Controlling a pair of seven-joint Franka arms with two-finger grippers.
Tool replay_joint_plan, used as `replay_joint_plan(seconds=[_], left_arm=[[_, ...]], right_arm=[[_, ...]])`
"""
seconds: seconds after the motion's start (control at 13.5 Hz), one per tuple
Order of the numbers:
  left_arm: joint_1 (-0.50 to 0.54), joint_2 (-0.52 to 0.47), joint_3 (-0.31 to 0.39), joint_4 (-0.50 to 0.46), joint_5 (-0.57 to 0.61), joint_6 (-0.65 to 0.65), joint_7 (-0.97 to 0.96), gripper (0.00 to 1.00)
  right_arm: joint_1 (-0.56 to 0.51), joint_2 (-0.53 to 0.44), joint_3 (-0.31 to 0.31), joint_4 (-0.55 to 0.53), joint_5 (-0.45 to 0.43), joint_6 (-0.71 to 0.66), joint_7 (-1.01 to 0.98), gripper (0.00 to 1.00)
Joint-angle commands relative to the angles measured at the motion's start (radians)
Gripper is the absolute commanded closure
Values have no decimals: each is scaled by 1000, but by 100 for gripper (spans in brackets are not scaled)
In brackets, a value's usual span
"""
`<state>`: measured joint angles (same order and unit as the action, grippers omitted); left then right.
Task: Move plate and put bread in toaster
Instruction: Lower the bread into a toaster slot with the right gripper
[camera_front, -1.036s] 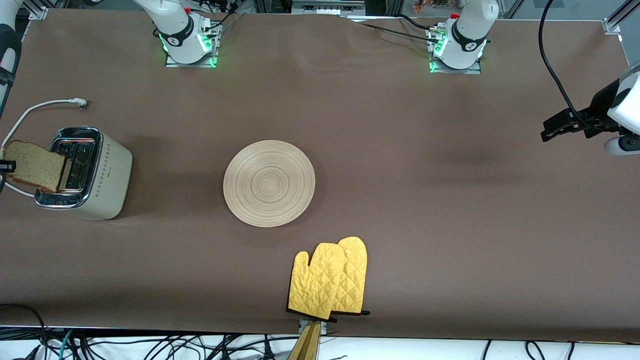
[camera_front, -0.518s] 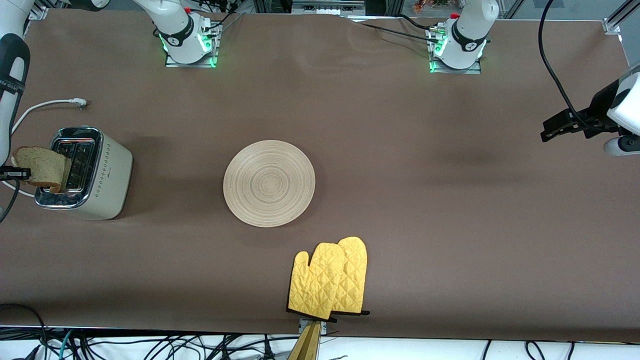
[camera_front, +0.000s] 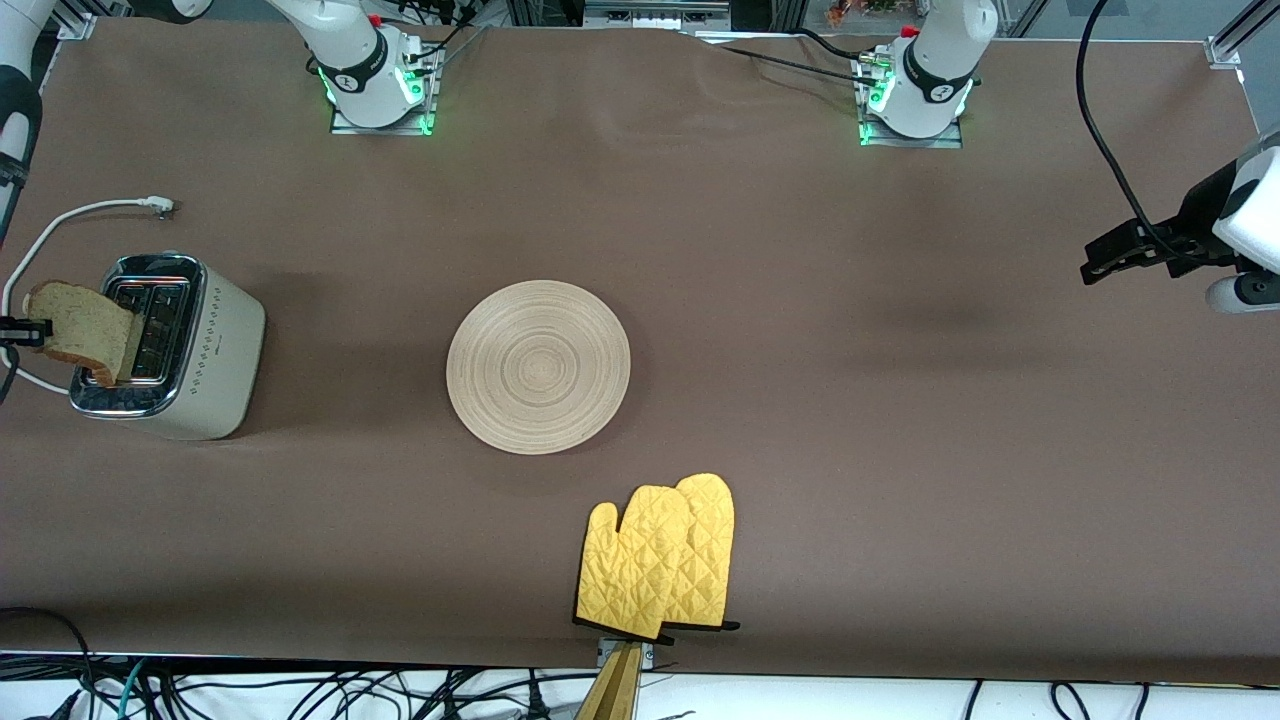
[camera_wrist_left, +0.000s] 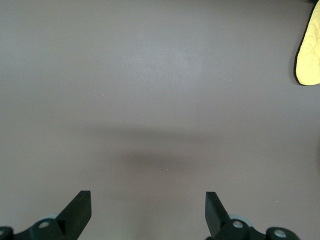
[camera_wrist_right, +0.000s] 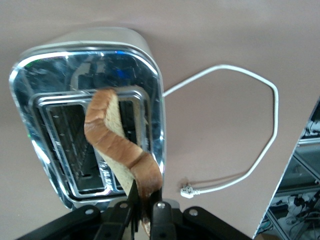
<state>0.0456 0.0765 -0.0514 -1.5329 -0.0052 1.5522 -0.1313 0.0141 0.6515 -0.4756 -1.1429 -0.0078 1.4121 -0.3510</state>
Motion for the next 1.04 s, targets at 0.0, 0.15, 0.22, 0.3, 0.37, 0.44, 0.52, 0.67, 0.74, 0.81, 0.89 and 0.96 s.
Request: replay_joint_plan(seconds=[0.0, 0.15, 0.22, 0.3, 0.37, 0.44, 0.52, 0.67, 0.74, 0.81, 0.89, 0.96], left_arm=[[-3, 14, -1, 30, 30, -15, 19, 0], [-3, 14, -1, 30, 30, -15, 19, 0], [-3, 14, -1, 30, 30, -15, 19, 0], [-3, 14, -1, 30, 30, -15, 19, 0], [-3, 14, -1, 30, 30, -15, 19, 0], [-3, 14, -1, 30, 30, -15, 19, 0], [-3, 14, -1, 30, 30, -15, 19, 0], [-3, 14, -1, 30, 30, -15, 19, 0], [-3, 14, -1, 30, 30, -15, 19, 0], [-3, 14, -1, 30, 31, -15, 19, 0], [-3, 14, -1, 30, 30, -15, 19, 0], [-3, 14, -1, 30, 31, -15, 19, 0]], right_arm=[[-5, 0, -9, 11, 19, -27, -11, 100], [-3, 0, -9, 11, 22, -42, -5, 100], [-3, 0, -9, 12, 23, -56, -3, 100], [-3, -1, -11, 12, 23, -59, -2, 100], [-3, -1, -11, 12, 23, -59, -2, 100], [-5, 0, -11, 11, 25, -59, -3, 100], [-11, 0, -11, 8, 26, -61, -5, 100], [-16, 0, -11, 9, 28, -81, -3, 100], [-17, 0, -14, 9, 26, -82, -3, 100], [-17, 0, -18, 9, 28, -84, -3, 100], [-17, 0, -24, 8, 28, -87, -3, 100], [-19, 0, -25, 9, 28, -93, -3, 100]])
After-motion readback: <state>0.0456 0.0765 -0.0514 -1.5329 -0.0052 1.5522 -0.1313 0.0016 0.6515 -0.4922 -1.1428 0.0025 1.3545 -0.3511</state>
